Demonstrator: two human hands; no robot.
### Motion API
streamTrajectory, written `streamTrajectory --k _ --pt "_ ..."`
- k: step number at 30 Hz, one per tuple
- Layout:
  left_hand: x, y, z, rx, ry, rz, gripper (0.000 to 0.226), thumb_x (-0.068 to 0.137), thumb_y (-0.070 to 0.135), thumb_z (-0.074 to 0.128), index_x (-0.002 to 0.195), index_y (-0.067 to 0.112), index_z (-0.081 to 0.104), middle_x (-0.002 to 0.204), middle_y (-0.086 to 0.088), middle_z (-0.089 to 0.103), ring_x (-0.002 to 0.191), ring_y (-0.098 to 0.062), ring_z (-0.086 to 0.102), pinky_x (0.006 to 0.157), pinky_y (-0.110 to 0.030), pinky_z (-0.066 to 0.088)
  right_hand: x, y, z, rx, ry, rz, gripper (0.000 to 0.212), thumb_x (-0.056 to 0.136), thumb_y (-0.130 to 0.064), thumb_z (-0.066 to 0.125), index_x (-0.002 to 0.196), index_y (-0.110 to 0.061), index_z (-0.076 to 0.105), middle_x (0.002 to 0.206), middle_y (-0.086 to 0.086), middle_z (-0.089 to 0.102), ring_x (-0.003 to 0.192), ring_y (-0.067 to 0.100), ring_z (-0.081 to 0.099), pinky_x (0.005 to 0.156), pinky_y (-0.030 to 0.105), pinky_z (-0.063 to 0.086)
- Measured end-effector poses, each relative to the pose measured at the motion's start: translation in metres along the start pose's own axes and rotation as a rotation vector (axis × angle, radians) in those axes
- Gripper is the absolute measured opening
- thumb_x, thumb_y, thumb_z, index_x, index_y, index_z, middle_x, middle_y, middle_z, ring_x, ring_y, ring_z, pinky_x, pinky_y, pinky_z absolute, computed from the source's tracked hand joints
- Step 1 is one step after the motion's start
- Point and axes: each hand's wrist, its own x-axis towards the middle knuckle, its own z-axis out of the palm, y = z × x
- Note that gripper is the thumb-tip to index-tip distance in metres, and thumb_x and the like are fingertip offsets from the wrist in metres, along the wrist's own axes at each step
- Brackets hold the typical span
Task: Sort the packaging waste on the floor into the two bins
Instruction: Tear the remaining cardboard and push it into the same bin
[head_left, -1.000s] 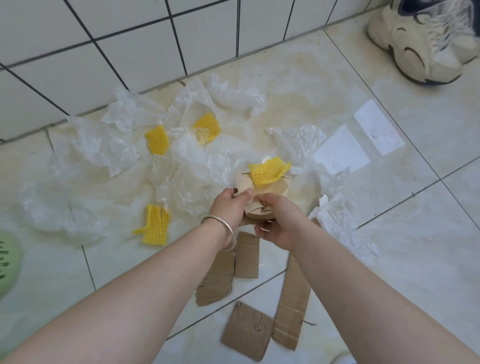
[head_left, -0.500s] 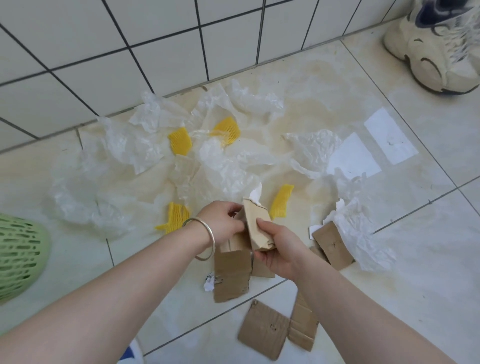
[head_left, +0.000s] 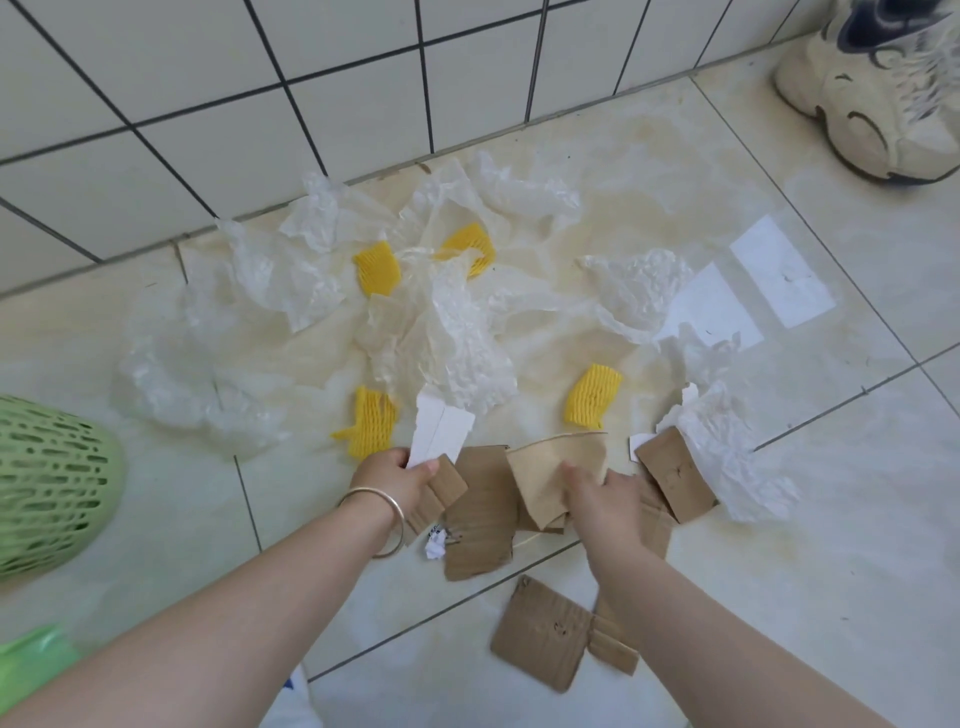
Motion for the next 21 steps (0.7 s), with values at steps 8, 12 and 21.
streamTrajectory --k 8,12,21 --pt "-0.003 -0.008 0.024 0.022 -0.035 -0.042 0.026 0.091 0.024 0.057 0.107 0.008 0.068 0.109 -0.012 0.070 0.101 -0.030 0.063 0.085 -0.032 0.047 -0.007 0.010 0.034 -0.193 -0.066 -0.078 0.019 0.087 -0.021 0.053 0.101 -0.010 0.061 0.107 0.010 0.062 0.092 0.027 0.055 0.079 0.032 0.044" --pt "0.002 -0.006 0.014 -0.026 0.002 -0.044 0.027 0.091 0.023 0.056 0.111 0.007 0.066 0.111 -0.013 0.069 0.098 -0.029 0.063 0.088 -0.034 0.048 -0.006 -0.003 0.023 -0.325 -0.007 -0.240 0.018 0.087 -0.017 0.048 0.099 -0.008 0.058 0.096 0.010 0.064 0.087 0.028 0.055 0.075 0.035 0.045" --pt "-0.001 0.014 -0.020 -0.160 0.042 0.069 0.026 0.094 0.021 0.053 0.115 0.010 0.064 0.107 -0.009 0.068 0.095 -0.025 0.061 0.086 -0.031 0.047 -0.023 -0.039 -0.006 -0.009 -0.065 -0.327 0.041 0.092 -0.019 0.053 0.129 -0.022 0.037 0.102 0.000 0.056 0.084 0.019 0.057 0.061 0.029 0.045"
